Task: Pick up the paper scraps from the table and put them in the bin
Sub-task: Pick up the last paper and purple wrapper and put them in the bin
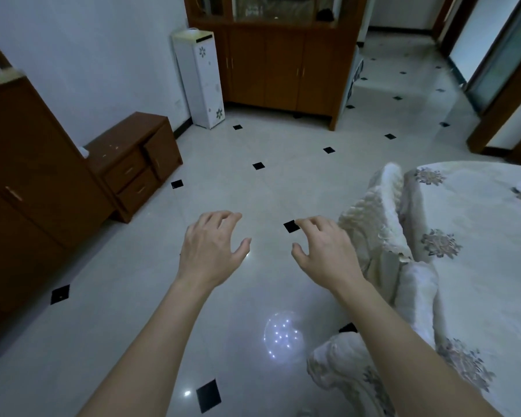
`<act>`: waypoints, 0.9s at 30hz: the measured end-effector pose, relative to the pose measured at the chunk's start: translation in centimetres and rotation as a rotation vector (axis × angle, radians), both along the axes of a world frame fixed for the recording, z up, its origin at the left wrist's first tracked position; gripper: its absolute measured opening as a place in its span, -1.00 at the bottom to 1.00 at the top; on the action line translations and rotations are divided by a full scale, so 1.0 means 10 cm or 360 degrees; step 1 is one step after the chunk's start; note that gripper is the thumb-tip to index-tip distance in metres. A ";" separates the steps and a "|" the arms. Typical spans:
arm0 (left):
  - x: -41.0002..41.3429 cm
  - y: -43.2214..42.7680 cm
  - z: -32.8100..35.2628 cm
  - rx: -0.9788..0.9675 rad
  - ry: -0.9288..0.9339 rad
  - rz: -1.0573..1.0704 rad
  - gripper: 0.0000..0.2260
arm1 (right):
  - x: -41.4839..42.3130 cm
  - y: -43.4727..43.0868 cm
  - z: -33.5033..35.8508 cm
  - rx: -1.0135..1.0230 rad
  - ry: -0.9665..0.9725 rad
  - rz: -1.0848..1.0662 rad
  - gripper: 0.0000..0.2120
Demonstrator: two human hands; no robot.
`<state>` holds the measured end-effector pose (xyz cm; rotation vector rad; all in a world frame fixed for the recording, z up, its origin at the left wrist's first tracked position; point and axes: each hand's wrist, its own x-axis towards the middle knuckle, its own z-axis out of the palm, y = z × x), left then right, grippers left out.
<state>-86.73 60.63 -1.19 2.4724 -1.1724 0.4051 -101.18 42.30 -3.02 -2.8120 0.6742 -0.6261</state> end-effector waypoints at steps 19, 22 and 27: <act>2.27 -2.62 -0.22 0.0201 0.0054 -0.0158 -0.52 | 2.15 -2.44 -0.28 0.0081 0.0000 -0.0170 -0.60; 2.51 -3.15 -0.19 0.0179 0.0058 -0.0208 -0.53 | 2.36 -2.92 -0.20 0.0049 0.0027 -0.0223 -0.60; 2.84 -3.92 -0.17 0.0151 0.0050 -0.0273 -0.52 | 2.57 -3.58 -0.16 0.0011 0.0052 -0.0299 -0.61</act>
